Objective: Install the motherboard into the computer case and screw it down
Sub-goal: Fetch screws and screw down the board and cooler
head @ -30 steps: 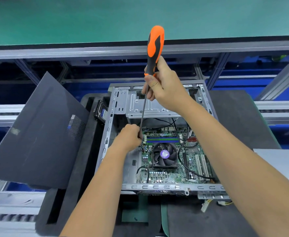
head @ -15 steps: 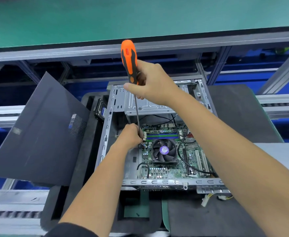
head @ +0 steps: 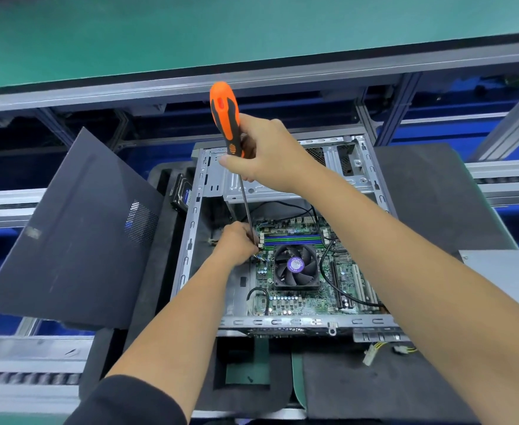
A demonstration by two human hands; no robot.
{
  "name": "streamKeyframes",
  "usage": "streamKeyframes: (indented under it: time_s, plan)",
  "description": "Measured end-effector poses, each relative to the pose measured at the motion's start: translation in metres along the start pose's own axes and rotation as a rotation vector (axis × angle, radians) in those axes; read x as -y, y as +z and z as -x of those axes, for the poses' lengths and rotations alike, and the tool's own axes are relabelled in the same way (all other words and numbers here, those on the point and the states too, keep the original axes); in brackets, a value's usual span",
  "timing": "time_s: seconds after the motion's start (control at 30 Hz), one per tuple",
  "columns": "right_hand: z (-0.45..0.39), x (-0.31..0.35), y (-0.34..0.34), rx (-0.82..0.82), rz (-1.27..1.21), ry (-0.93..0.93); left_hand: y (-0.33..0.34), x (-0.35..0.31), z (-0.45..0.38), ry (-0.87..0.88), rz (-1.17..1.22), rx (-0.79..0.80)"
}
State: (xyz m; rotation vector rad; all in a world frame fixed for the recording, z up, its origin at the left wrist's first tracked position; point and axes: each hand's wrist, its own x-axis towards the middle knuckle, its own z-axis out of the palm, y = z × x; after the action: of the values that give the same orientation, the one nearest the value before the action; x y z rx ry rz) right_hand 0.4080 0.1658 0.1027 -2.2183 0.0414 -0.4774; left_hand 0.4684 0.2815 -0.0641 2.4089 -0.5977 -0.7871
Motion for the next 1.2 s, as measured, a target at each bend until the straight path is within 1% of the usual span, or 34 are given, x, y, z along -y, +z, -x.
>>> streamKeyframes:
  time_s: [0.3,0.43,0.73,1.07,1.2]
  plan:
    - [0.003,-0.002,-0.004,0.018,0.008,0.009,0.006,-0.001,-0.002,0.027,-0.003,0.006]
    - [0.002,-0.001,-0.004,0.016,0.015,0.006,0.006,-0.002,0.0,0.071,-0.014,0.01]
    - [0.002,-0.004,-0.002,0.027,0.014,0.009,0.008,-0.003,-0.001,0.066,-0.014,0.031]
    - [-0.001,-0.003,0.003,0.042,0.012,0.012,0.003,0.007,-0.01,-0.003,0.013,0.027]
    - [-0.002,-0.003,0.0,0.044,0.005,0.013,0.003,0.007,-0.01,0.027,-0.008,0.043]
